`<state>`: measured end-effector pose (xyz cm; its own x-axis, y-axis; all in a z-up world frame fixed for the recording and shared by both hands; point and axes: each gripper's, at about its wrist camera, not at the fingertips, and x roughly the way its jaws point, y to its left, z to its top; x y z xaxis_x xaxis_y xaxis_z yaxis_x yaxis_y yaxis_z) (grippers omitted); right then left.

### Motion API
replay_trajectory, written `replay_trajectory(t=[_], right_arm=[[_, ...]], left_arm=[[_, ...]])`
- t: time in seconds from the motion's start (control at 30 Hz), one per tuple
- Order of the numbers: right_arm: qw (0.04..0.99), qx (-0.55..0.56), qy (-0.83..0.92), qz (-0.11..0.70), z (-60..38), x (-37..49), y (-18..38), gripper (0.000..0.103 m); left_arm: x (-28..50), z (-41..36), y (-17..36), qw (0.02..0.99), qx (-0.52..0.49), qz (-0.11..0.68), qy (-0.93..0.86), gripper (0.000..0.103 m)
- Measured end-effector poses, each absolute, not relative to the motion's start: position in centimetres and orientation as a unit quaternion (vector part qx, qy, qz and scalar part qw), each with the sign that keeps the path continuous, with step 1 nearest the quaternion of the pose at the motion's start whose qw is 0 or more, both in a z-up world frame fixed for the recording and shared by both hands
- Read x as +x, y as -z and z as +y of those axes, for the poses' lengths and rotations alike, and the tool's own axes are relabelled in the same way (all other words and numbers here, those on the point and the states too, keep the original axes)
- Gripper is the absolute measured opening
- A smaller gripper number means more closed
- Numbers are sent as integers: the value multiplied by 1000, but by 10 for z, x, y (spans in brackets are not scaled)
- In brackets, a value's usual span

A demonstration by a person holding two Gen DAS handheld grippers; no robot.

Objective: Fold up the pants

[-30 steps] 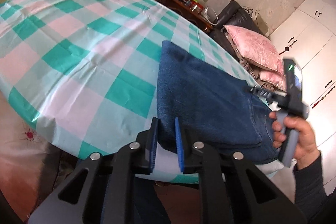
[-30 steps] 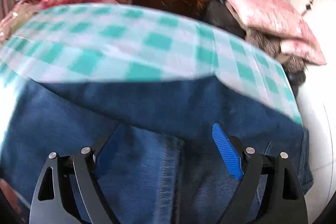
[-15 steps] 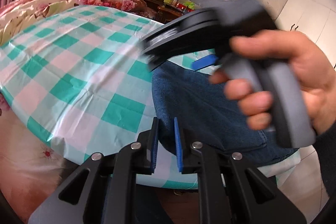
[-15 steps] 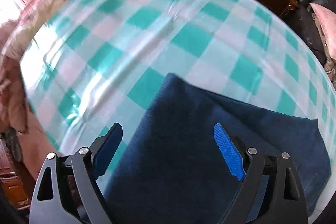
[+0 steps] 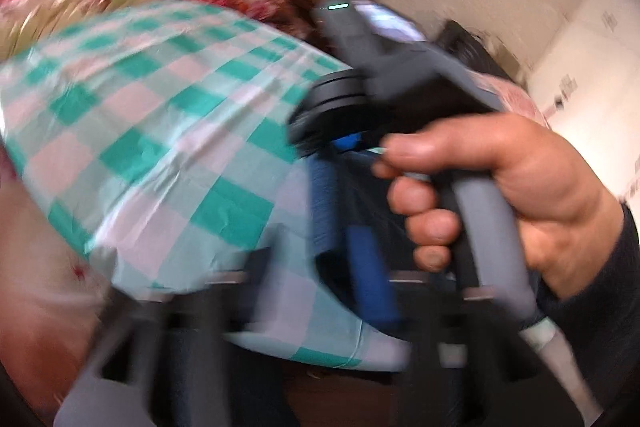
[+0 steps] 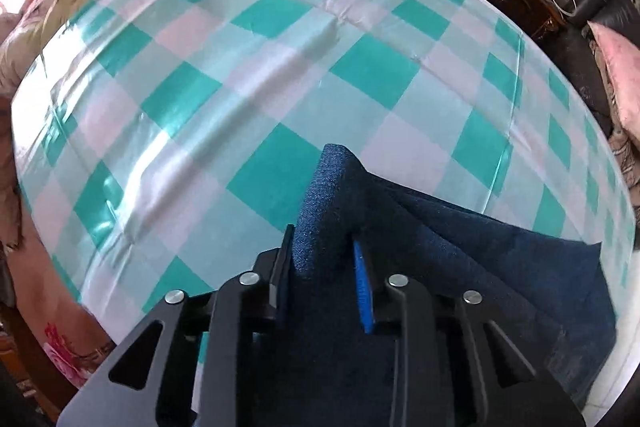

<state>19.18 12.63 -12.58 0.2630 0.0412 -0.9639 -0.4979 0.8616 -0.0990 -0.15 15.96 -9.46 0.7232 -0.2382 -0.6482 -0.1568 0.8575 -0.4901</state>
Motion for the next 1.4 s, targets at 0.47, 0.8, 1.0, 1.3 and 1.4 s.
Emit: replay_trajectory(t=[0.47, 0.8, 1.0, 1.3, 1.4], right_arm=[[783, -117, -207, 575, 96, 198, 96, 16], [797, 7, -254, 548, 4, 201, 13, 14], [812, 93, -246, 521, -112, 206, -32, 13], [827, 184, -186, 497, -322, 191, -11, 14], [813, 201, -167, 520, -371, 190, 40, 19]], left_arm=[[23, 134, 111, 872, -309, 378, 45, 14], [18, 61, 33, 928, -182, 318, 67, 12], [33, -25, -19, 949, -88, 278, 124, 12], [37, -233, 2, 937, 54, 257, 231, 12], [39, -286, 47, 926, 98, 276, 238, 12]])
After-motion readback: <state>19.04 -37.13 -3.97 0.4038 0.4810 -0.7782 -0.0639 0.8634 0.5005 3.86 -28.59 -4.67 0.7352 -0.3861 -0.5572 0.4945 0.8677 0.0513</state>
